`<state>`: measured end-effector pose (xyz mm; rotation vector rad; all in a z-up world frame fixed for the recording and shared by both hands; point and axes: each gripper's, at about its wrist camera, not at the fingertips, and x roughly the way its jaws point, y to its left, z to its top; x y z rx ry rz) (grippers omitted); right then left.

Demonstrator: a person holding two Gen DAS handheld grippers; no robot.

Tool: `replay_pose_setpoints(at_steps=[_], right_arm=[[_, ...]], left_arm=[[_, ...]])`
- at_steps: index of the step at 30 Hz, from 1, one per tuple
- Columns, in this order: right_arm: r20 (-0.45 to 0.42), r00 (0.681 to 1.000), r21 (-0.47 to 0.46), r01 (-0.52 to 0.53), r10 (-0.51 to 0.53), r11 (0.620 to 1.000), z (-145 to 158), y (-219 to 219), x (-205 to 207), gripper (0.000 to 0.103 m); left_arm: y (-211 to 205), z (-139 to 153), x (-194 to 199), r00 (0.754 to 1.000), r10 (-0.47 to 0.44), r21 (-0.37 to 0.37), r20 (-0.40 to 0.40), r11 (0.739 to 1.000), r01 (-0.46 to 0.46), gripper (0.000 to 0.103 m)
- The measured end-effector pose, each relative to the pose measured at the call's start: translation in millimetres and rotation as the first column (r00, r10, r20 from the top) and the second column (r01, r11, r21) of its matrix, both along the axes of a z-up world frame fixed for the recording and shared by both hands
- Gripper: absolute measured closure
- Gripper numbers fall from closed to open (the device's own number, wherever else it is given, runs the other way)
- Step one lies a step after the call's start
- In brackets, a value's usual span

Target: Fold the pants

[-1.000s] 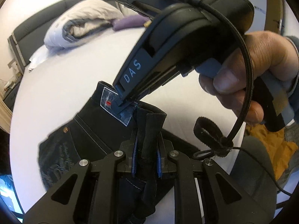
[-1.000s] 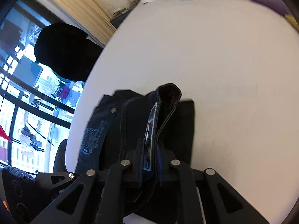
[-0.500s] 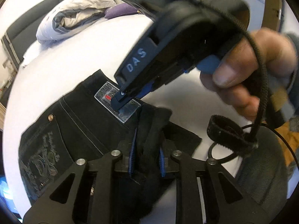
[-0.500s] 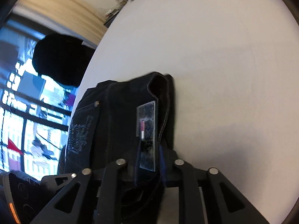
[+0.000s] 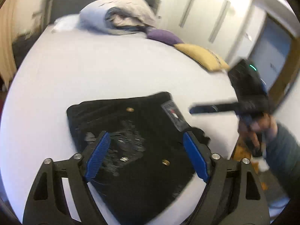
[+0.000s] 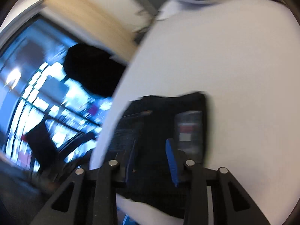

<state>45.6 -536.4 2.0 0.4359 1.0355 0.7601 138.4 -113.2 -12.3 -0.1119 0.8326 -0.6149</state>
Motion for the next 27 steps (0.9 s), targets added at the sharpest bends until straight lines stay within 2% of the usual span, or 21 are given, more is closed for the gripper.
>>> replay_pose_setpoints(at_steps=[1, 2, 3, 5, 7, 8, 10, 12, 14, 16, 19, 21, 24, 26, 27], right_arm=[[-0.013, 1.0, -0.014, -0.023, 0.023, 1.0, -6, 10, -1, 0.07], [-0.032, 0.999, -0.023, -0.031, 0.03, 0.999, -14, 14, -2, 0.07], [-0.055, 0.998, -0.035, -0.027, 0.025, 0.999, -24, 14, -3, 0.07], [-0.126, 0.992, -0.054, 0.008, -0.015, 0.999, -50, 12, -4, 0.07], [-0.16, 0.984, -0.037, 0.069, -0.074, 0.997, -70, -1, -11, 0.1], [-0.166, 0.981, -0.016, 0.104, -0.105, 0.995, -75, -8, -14, 0.103], [-0.167, 0.977, 0.019, 0.137, -0.132, 0.99, -80, -13, -19, 0.103], [-0.117, 0.985, -0.015, 0.123, -0.124, 0.992, -78, -7, -24, 0.103], [-0.084, 0.99, -0.03, 0.108, -0.111, 0.994, -79, -3, -27, 0.103], [-0.108, 0.987, 0.001, 0.119, -0.118, 0.993, -81, -7, -25, 0.103], [-0.108, 0.989, -0.006, 0.097, -0.097, 0.995, -64, -13, -23, 0.103], [-0.076, 0.995, 0.034, 0.066, -0.064, 0.997, -46, -15, -19, 0.099], [-0.021, 0.999, 0.101, 0.026, -0.024, 0.994, -24, -11, -5, 0.099], [-0.026, 1.0, 0.122, 0.014, -0.011, 0.992, -22, -5, 16, 0.099], [-0.033, 0.999, 0.123, 0.008, -0.004, 0.992, -24, -3, 22, 0.099]], left_arm=[[6, -5, 7, 1.0, -0.007, -0.033, -0.025, 0.999, 0.006, 0.05], [9, -13, 12, 0.998, -0.012, -0.037, -0.056, 0.999, 0.01, 0.059], [10, -19, 10, 0.998, -0.017, -0.035, -0.064, 0.999, 0.015, 0.061], [10, -33, 4, 0.996, -0.049, -0.044, -0.081, 0.998, 0.046, 0.062], [5, -49, -3, 0.991, -0.069, -0.025, -0.113, 0.997, 0.066, 0.062], [3, -59, -6, 0.989, -0.068, -0.009, -0.128, 0.998, 0.067, 0.065], [-1, -71, -8, 0.991, -0.077, 0.034, -0.111, 0.996, 0.082, 0.065], [-6, -81, -11, 0.993, -0.093, 0.078, -0.07, 0.992, 0.099, 0.065], [-7, -88, -8, 0.993, -0.097, 0.06, -0.065, 0.993, 0.101, 0.065], [-1, -93, -2, 0.99, -0.112, 0.007, -0.082, 0.994, 0.113, 0.066], [10, -86, -4, 0.982, -0.138, -0.053, -0.126, 0.99, 0.133, 0.066], [35, -67, 3, 0.984, -0.123, -0.157, -0.125, 0.982, 0.103, 0.066], [63, -55, 44, 0.983, -0.098, -0.332, -0.156, 0.942, 0.042, 0.066], [65, -64, 73, 0.973, -0.126, -0.388, -0.195, 0.921, 0.042, 0.066], [63, -75, 88, 0.96, -0.145, -0.409, -0.238, 0.912, 0.036, 0.066]])
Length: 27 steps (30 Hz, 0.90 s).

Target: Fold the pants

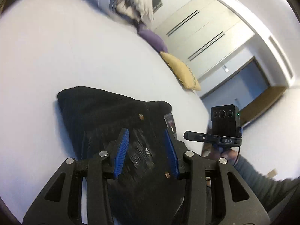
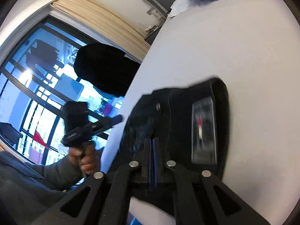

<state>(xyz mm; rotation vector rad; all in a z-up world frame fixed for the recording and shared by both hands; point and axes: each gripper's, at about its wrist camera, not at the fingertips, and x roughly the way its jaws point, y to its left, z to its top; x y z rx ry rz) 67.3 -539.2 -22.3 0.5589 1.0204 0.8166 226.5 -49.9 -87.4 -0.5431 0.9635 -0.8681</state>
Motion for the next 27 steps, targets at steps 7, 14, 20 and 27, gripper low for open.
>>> replay_pose_setpoints(at_steps=[7, 14, 20, 27], right_arm=[[-0.19, 0.982, -0.025, -0.031, 0.026, 0.999, -57, 6, 33, 0.103], [-0.182, 0.982, 0.024, -0.051, 0.055, 0.998, -55, 4, -1, 0.102], [-0.158, 0.987, 0.031, -0.002, 0.007, 1.0, -52, -8, -31, 0.102], [-0.002, 0.997, 0.015, 0.073, -0.073, 0.997, 0, -21, -31, 0.06]], left_arm=[[18, -65, 22, 0.978, 0.035, -0.134, -0.207, 0.989, -0.063, 0.084], [0, -57, -39, 0.988, -0.068, -0.086, -0.137, 0.995, 0.056, 0.084], [-16, -58, -82, 0.987, -0.154, 0.028, -0.048, 0.988, 0.155, 0.084], [-28, -36, -64, 0.993, -0.099, 0.147, -0.057, 0.983, 0.107, 0.084]])
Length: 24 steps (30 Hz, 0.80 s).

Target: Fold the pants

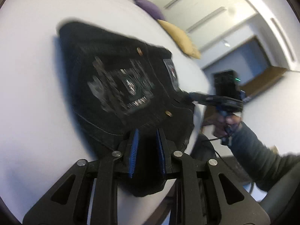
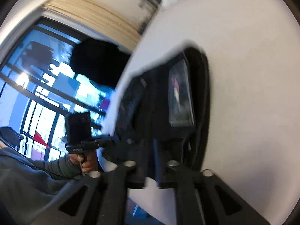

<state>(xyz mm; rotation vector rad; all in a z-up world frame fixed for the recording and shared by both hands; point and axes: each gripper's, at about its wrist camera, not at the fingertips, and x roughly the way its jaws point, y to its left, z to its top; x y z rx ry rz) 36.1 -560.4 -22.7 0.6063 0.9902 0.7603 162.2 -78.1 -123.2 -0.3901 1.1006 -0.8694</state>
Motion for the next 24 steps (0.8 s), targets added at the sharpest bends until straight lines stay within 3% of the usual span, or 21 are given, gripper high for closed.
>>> replay_pose_setpoints(at_steps=[1, 2, 3, 4, 5, 6, 9, 13, 16, 18, 20, 24], right_arm=[[0.008, 0.999, -0.002, 0.053, -0.053, 0.999, 6, -9, 6, 0.029], [0.006, 0.997, -0.026, 0.083, -0.083, 0.996, 8, -14, 11, 0.02], [-0.001, 0.996, -0.045, 0.094, -0.094, 0.995, 7, -16, 18, 0.019], [-0.016, 0.995, -0.053, 0.093, -0.094, 0.994, 4, -15, 25, 0.019], [-0.038, 0.995, -0.068, 0.091, -0.094, 0.993, -2, -13, 35, 0.019], [-0.069, 0.994, -0.075, 0.084, -0.089, 0.994, -10, -10, 43, 0.019], [-0.149, 0.986, -0.113, 0.053, -0.07, 0.992, -33, 5, 61, 0.021], [-0.162, 0.986, -0.119, 0.017, -0.037, 0.993, -38, 25, 75, 0.024], [-0.168, 0.986, -0.179, -0.032, 0.002, 0.983, -42, 41, 80, 0.027], [-0.169, 0.986, -0.191, -0.044, 0.011, 0.981, -39, 48, 81, 0.029], [-0.174, 0.985, -0.211, -0.039, 0.002, 0.977, -39, 49, 81, 0.036], [-0.181, 0.983, -0.218, -0.013, -0.027, 0.976, -41, 40, 75, 0.055]], left_arm=[[8, 13, 3, 0.999, 0.039, 0.018, 0.024, 0.999, -0.039, 0.083], [15, 25, 3, 0.995, 0.077, 0.019, 0.067, 0.997, -0.078, 0.076], [24, 35, 5, 0.987, 0.119, 0.018, 0.111, 0.992, -0.121, 0.065], [30, 39, 9, 0.976, 0.163, 0.046, 0.142, 0.984, -0.171, 0.017], [34, 38, 13, 0.966, 0.202, 0.072, 0.161, 0.974, -0.216, 0.001], [37, 35, 19, 0.956, 0.239, 0.081, 0.171, 0.964, -0.255, 0.001], [25, 15, 36, 0.974, 0.219, 0.129, 0.057, 0.966, -0.224, 0.001], [-7, -1, 46, 0.988, 0.156, 0.228, 0.007, 0.962, -0.153, 0.001], [-24, -5, 46, 0.991, 0.136, 0.325, 0.007, 0.937, -0.131, 0.004], [-30, -9, 45, 0.991, 0.135, 0.373, 0.014, 0.918, -0.131, 0.019], [-35, -9, 50, 0.991, 0.136, 0.387, 0.005, 0.913, -0.127, 0.042], [-44, -8, 54, 0.991, 0.135, 0.406, 0.004, 0.905, -0.125, 0.054]])
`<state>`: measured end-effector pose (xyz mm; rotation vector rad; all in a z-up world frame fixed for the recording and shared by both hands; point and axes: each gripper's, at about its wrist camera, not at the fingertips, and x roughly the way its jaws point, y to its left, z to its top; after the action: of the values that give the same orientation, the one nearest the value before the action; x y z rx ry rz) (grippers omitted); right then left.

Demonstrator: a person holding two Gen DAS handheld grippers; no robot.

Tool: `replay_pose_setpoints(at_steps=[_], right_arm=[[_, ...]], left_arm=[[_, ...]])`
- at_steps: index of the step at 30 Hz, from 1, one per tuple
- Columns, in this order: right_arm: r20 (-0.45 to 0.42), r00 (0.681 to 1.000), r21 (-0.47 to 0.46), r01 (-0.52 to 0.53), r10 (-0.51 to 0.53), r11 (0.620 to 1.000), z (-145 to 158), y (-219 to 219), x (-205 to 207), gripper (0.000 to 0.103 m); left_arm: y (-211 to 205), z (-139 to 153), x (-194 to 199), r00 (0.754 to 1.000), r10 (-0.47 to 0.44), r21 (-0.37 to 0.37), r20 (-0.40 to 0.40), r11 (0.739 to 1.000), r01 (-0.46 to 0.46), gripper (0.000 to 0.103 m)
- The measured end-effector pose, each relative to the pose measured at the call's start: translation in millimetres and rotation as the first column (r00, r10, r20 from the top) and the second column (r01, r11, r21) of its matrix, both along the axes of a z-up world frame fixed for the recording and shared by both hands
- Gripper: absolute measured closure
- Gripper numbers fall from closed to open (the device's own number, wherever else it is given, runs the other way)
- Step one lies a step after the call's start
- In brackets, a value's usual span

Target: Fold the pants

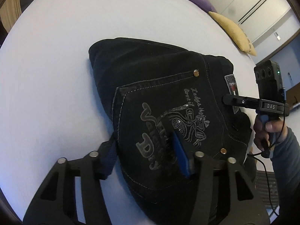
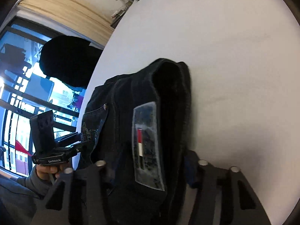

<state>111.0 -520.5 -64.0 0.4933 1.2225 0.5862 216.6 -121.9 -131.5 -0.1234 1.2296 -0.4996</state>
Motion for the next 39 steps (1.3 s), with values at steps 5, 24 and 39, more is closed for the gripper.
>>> replay_pose_setpoints(at_steps=[5, 24, 39], right_arm=[[0.023, 1.0, -0.051, -0.012, 0.013, 0.999, 3, 5, -4, 0.064], [0.239, 0.961, -0.255, -0.078, 0.141, 0.964, 86, 46, -12, 0.082], [0.237, 0.97, -0.144, -0.026, 0.06, 0.989, 70, 105, 154, 0.082]], left_arm=[[2, 6, -1, 1.0, -0.003, 0.012, 0.013, 1.0, 0.003, 0.063], [11, 39, 2, 0.998, 0.014, -0.001, 0.064, 1.0, -0.014, 0.083], [89, 81, 144, 0.974, 0.064, 0.121, 0.217, 0.988, -0.092, 0.083]])
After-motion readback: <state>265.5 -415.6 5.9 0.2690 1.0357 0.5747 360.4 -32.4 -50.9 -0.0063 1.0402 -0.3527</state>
